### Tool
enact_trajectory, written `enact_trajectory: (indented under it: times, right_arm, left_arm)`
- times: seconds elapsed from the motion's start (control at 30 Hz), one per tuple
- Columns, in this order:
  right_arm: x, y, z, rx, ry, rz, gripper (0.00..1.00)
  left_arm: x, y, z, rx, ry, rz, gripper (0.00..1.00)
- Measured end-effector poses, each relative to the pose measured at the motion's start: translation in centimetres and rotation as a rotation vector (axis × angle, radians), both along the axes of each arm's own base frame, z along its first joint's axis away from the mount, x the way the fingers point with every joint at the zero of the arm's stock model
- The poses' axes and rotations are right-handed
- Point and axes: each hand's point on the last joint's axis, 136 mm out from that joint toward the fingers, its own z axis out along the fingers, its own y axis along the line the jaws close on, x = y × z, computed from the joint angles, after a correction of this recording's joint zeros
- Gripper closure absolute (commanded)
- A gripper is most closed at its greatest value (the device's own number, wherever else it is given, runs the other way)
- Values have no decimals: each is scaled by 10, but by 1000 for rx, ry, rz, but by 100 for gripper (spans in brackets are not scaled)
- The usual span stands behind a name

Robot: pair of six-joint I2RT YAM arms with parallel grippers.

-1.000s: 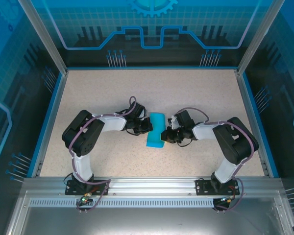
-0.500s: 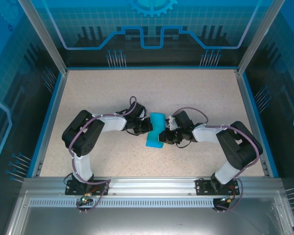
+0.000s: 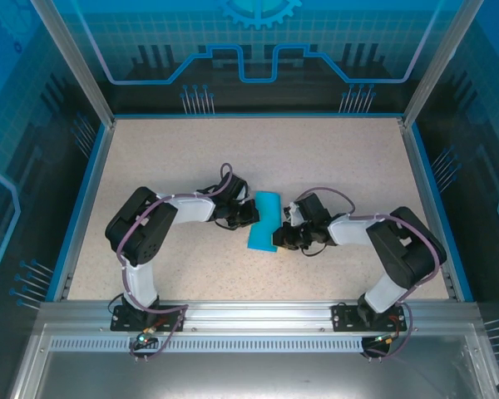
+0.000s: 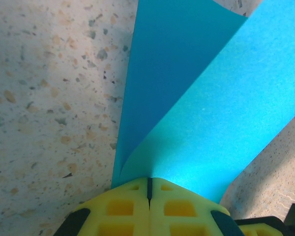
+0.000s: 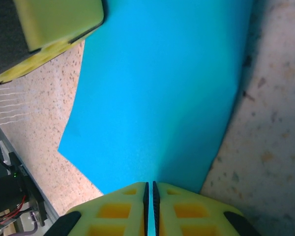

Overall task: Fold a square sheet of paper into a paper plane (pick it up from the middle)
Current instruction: Fold the square sheet of paper in half at the center of the table.

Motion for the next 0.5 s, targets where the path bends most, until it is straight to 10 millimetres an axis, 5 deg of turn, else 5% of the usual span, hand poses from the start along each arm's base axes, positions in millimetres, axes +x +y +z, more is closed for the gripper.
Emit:
enact_trajectory:
  times: [0.5]
  right_arm:
    - [-12,2,-7,-18,20,15,87]
  left_arm:
    - [0,0,0,10,-5,-9,100]
